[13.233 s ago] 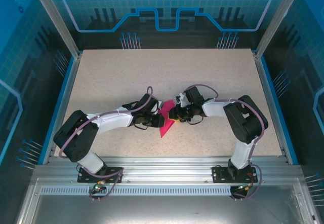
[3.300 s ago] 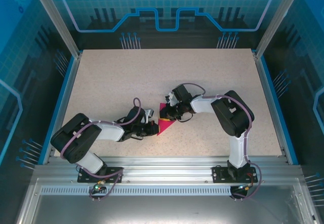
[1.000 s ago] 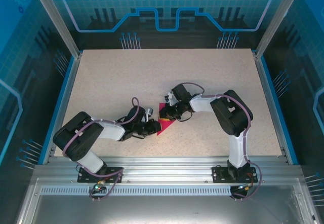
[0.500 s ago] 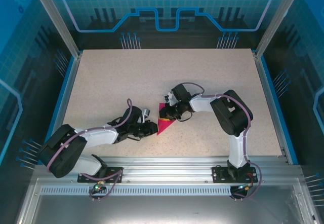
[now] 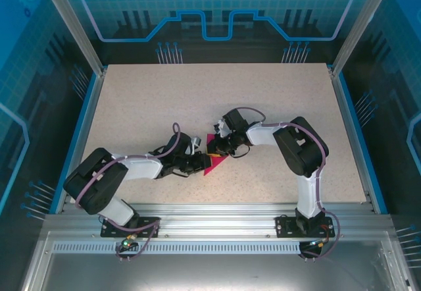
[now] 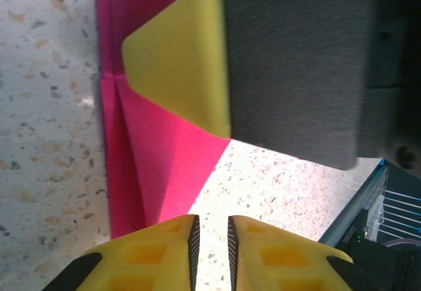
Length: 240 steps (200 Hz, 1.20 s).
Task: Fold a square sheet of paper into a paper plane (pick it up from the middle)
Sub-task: Fourth fold the wing at the center of the table.
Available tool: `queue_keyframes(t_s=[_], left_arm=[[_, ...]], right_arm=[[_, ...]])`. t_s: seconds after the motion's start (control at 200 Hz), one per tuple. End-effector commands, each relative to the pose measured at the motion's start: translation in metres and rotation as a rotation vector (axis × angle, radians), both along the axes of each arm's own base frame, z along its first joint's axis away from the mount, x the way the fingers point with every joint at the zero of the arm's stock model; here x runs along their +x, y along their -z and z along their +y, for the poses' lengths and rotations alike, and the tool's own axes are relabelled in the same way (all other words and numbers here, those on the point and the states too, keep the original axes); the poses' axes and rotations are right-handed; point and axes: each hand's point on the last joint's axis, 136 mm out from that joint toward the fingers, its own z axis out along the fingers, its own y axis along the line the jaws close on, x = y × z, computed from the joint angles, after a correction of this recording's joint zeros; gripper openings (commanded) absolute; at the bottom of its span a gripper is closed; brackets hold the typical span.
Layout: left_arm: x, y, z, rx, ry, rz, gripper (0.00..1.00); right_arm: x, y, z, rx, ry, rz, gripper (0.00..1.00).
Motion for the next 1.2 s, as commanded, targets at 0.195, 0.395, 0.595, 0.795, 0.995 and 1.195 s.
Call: queue_keyframes(t_s=[0.195,0.395,0.595,0.795,0.995,1.195], left_arm=[[-0.034,0.037,0.021,0.131,0.021,0.154,0.22],[-0.051,0.049,0.027,0.166,0.051,0.206,0.22],[-0.067,0.061,0.041,0.279,0.067,0.260,0.21],[-0.080,0.064,0.051,0.329,0.081,0.285,0.20],[-0.087,0.054,0.041,0.298,0.151,0.285,0.21],[-0.092,0.043,0.048,0.340,0.182,0.289,0.24]], right_arm=[[-0.018,0.048,-0.019,-0.147,0.006,0.080,0.17],[-0.018,0.048,-0.019,-0.151,0.007,0.081,0.17],[-0.018,0.048,-0.020,-0.154,0.008,0.081,0.17],[-0.018,0.049,-0.020,-0.157,0.008,0.083,0.17],[-0.017,0.048,-0.019,-0.154,0.006,0.083,0.17],[-0.018,0.048,-0.020,-0.161,0.004,0.084,0.17]])
